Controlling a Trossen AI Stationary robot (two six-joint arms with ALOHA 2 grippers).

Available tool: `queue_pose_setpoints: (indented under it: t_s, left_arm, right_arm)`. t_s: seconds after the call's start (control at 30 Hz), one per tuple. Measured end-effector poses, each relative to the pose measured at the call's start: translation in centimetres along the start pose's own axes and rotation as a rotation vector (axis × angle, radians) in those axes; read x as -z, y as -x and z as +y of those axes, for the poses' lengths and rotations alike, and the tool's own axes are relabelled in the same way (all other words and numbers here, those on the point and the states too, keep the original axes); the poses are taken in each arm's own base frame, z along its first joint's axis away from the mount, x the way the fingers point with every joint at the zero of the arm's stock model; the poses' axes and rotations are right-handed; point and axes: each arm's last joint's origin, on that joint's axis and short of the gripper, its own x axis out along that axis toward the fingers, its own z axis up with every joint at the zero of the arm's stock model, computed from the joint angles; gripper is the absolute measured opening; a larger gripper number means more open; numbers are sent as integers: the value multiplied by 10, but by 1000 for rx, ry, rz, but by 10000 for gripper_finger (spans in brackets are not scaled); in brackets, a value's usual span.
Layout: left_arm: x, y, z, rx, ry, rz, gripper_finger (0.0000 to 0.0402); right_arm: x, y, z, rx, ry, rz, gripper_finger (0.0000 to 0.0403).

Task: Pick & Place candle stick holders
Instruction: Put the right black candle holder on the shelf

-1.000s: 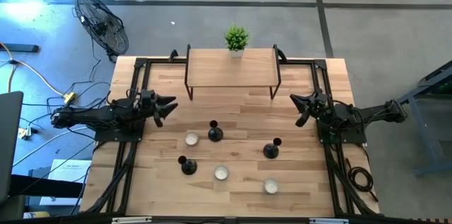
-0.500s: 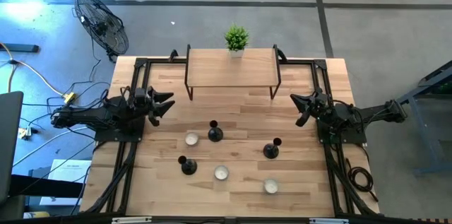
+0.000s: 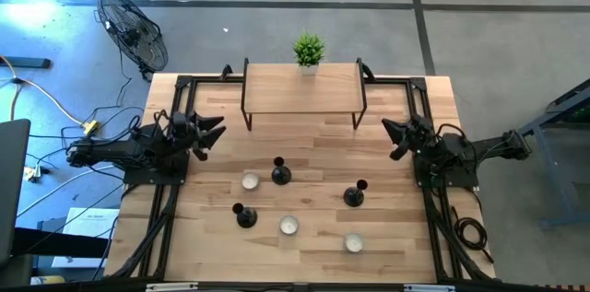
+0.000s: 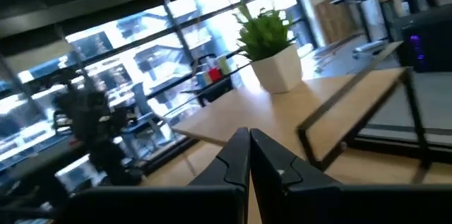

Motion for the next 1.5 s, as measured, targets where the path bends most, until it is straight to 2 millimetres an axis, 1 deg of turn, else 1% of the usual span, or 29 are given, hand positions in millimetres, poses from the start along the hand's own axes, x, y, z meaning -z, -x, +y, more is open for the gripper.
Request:
queue_pose_setpoints:
  t_s: [0.13, 0.23, 0.3, 0.4, 0.57, 0.63, 0.7, 0.8, 0.93, 1.0, 1.13, 1.23, 1.37, 1.5]
  left_arm:
    - [0, 0, 1, -32, -1, -9, 213]
    - [0, 0, 1, -32, -1, -10, 213]
    - [0, 0, 1, -32, -1, -9, 213]
    - [0, 0, 1, -34, -1, -10, 213]
    - [0, 0, 1, -39, -1, -12, 213]
    - [0, 0, 1, -39, 0, -12, 213]
    - [0, 0, 1, -40, 0, -12, 213]
    - [0, 0, 1, -40, 3, -12, 213]
    - [0, 0, 1, -39, 8, -12, 213]
    - [0, 0, 1, -40, 24, -13, 213]
    - [0, 0, 1, -39, 30, -13, 213]
    - [0, 0, 1, -39, 39, -13, 213]
    - [0, 0, 1, -38, 66, -13, 213]
    - [0, 0, 1, -22, 90, -7, 213]
  right_arm:
    - [-1, 0, -2, 64, -80, -25, 11]
    - [-1, 0, -2, 67, -92, -26, 30]
    - [-1, 0, -2, 81, -124, -33, 53]
    - [-1, 0, -3, 85, -165, -37, 99]
    - [-1, 0, -2, 82, -193, -42, 177]
    - [-5, 0, 0, 52, -190, -40, 199]
    - [-14, 0, 4, -10, -154, -41, 211]
    - [-36, 2, 12, -98, -83, -63, 215]
    - [-77, 8, 24, -227, 31, -90, 212]
    - [-95, 10, 30, -272, 87, -54, 212]
    - [-124, 8, 45, -301, 210, 74, 211]
    - [-139, 1, 59, -294, 309, 206, 211]
    - [-150, -14, 81, -278, 395, 407, 211]
    - [-157, -26, 101, -262, 416, 637, 211]
